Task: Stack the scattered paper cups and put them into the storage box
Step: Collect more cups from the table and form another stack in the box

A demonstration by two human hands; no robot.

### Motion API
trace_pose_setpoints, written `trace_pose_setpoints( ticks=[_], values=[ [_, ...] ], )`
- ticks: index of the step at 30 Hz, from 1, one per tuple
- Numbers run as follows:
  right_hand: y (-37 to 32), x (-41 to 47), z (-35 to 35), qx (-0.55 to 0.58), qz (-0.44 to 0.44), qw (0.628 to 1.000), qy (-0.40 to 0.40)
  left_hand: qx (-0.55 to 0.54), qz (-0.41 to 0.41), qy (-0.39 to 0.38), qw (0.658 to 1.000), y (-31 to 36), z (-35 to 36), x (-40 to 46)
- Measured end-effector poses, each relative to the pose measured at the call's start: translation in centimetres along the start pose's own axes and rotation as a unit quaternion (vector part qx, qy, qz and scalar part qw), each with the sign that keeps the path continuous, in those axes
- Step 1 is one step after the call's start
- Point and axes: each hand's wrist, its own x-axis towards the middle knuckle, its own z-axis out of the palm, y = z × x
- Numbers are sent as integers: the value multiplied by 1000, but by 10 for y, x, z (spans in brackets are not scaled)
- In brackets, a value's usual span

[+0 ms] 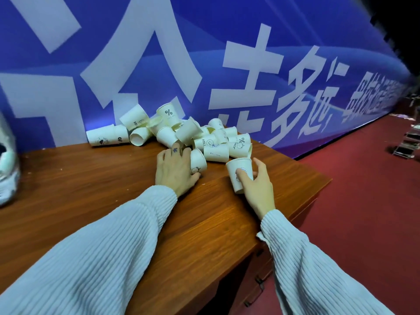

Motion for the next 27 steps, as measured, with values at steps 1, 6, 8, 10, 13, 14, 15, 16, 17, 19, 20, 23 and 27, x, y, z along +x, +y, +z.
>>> trace_pose_setpoints(
  ticks=[1, 6, 8, 10, 13, 14, 15, 16, 17, 19, 20, 23, 27],
  values=[
    [-5, -3, 4, 13, -11, 1000, -10, -7, -5, 1, 1000, -5, -2, -3],
    [-43, -14, 43, 100, -45, 991, -78, -101, -56, -1, 993, -36, -36, -26],
    [-64, -20, 66, 116, -63, 984, -119, -143, -84, 16, 986, -56, -57, -38],
    [-89, -30, 92, 135, -88, 974, -161, -174, -122, 45, 976, -79, -82, -53],
    [-134, -55, 136, 166, -126, 953, -219, -183, -168, 103, 963, -124, -122, -78],
    [-150, -65, 152, 177, -140, 945, -238, -182, -179, 128, 958, -142, -134, -86],
    [-164, -75, 167, 187, -152, 937, -254, -183, -194, 155, 951, -161, -147, -93],
    [-180, -85, 183, 195, -161, 930, -268, -184, -209, 182, 943, -180, -159, -101],
    [-195, -97, 198, 200, -171, 922, -283, -186, -227, 206, 933, -199, -171, -108],
    [-226, -118, 225, 205, -195, 910, -302, -200, -263, 248, 911, -233, -192, -122],
    [-241, -128, 239, 204, -211, 907, -303, -207, -279, 266, 899, -249, -202, -129],
    [-277, -149, 273, 189, -252, 900, -300, -224, -307, 301, 874, -285, -219, -145],
    [-307, -167, 313, 116, -309, 888, -321, -222, -309, 318, 868, -322, -229, -159]
  ],
)
